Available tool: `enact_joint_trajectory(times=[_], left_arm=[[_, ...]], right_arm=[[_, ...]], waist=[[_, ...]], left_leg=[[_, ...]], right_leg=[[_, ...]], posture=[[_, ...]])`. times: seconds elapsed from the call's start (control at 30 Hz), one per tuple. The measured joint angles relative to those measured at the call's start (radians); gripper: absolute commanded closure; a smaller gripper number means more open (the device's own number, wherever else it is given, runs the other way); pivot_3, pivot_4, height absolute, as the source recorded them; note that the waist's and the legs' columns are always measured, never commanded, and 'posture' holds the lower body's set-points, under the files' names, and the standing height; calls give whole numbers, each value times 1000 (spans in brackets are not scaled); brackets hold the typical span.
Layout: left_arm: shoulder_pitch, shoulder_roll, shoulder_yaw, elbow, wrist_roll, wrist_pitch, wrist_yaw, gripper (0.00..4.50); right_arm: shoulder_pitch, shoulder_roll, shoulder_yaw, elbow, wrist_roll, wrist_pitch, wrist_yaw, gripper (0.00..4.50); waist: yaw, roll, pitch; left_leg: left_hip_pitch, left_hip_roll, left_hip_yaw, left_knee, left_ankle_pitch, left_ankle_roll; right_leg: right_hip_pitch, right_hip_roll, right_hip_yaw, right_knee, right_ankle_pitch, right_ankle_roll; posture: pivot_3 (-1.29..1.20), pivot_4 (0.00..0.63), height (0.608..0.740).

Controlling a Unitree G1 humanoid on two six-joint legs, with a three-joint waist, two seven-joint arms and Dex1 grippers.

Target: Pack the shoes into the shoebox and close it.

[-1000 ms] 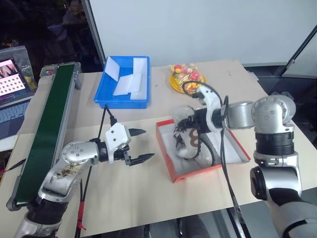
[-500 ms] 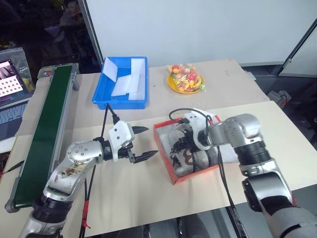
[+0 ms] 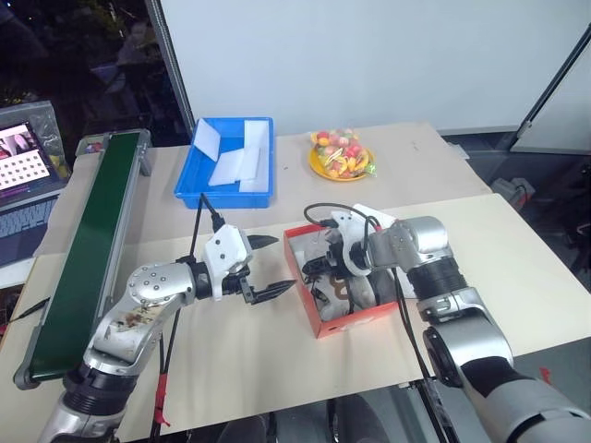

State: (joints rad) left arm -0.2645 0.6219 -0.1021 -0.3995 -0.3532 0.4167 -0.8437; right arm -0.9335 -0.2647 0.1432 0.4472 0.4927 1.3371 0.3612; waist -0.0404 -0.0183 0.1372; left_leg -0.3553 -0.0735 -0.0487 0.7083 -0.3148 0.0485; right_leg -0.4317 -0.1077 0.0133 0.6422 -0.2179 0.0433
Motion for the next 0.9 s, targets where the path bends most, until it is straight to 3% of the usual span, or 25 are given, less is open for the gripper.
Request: enact_joint_trajectory(times=[0.27, 0.43, 0.77, 0.9], left_arm=[[-13, -13, -20, 2, 0, 0, -1, 0], [-21, -13, -24, 8, 0, -2, -13, 0], [-51, -14, -39, 47, 4, -9, -55, 0], [-63, -16, -41, 65, 9, -20, -64, 0]], right_arm=[[-41, -2, -204, -234, -9, 169, -92, 346], [-31, 32, -341, -385, -10, 264, -160, 346], [102, 162, -563, -737, -61, 253, -306, 346], [248, 156, -487, -876, -64, 218, -304, 1257]], waist=[[-1, 0, 0], [-4, 0, 0], [0, 0, 0], [-2, 0, 0]], left_leg=[[-29, 0, 0, 2, 4, -5], [-30, -1, 0, 2, 3, -4], [-29, -1, 0, 2, 3, -4], [-29, -1, 0, 2, 3, -4]], right_leg=[[-28, 0, -2, 6, 0, 0], [-28, -1, -3, 5, 0, 0], [-28, 0, -3, 5, 0, 0], [-27, 0, -2, 5, 0, 1]], posture=[[0, 150, 724], [0, 150, 724], [0, 150, 724], [0, 150, 724]])
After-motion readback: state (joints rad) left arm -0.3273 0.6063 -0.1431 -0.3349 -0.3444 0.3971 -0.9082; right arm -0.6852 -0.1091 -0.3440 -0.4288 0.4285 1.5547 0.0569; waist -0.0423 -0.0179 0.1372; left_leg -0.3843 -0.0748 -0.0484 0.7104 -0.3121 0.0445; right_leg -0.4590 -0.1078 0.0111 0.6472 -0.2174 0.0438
